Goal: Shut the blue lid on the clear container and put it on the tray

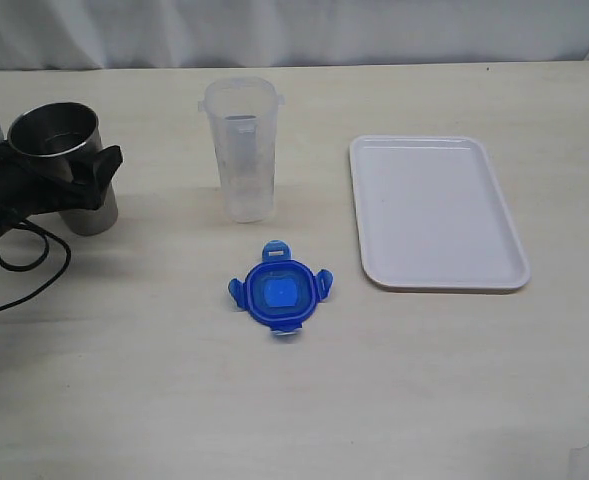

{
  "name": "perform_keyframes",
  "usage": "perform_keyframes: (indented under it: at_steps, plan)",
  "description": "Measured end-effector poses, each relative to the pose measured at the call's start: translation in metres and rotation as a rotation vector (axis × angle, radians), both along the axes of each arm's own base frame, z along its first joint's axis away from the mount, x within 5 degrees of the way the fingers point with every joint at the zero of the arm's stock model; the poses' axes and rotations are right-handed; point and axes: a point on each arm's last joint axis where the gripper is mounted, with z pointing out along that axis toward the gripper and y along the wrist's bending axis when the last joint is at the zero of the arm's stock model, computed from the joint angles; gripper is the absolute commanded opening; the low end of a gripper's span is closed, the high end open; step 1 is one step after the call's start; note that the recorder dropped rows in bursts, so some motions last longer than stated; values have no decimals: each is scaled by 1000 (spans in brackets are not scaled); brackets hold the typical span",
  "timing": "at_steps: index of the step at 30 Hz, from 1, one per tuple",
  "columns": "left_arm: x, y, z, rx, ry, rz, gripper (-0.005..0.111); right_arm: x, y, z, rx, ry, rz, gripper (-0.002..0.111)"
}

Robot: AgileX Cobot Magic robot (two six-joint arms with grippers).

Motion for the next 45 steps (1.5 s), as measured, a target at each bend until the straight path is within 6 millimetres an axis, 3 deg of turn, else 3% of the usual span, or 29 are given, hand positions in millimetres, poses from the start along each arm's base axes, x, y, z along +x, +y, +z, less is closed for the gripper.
perform_keyframes:
  at_steps: [16, 18, 26, 30, 31, 45]
  plan:
    - [0, -1, 0, 1, -2, -7, 101, 0, 0, 0, 0, 0, 0, 14]
    - [0, -1, 0, 1, -2, -7, 93, 0, 0, 0, 0, 0, 0, 14]
    - [0, -2, 0, 4, -1, -25, 42, 0, 0, 0, 0, 0, 0, 14]
    - [-2, -6, 0, 12, -1, -77, 4, 0, 0, 0, 0, 0, 0, 14]
    - [-3, -8, 0, 14, -3, -98, 0, 0, 0, 0, 0, 0, 0, 14]
    - [0, -13, 1, 30, -8, -177, 0, 0, 0, 0, 0, 0, 0, 14]
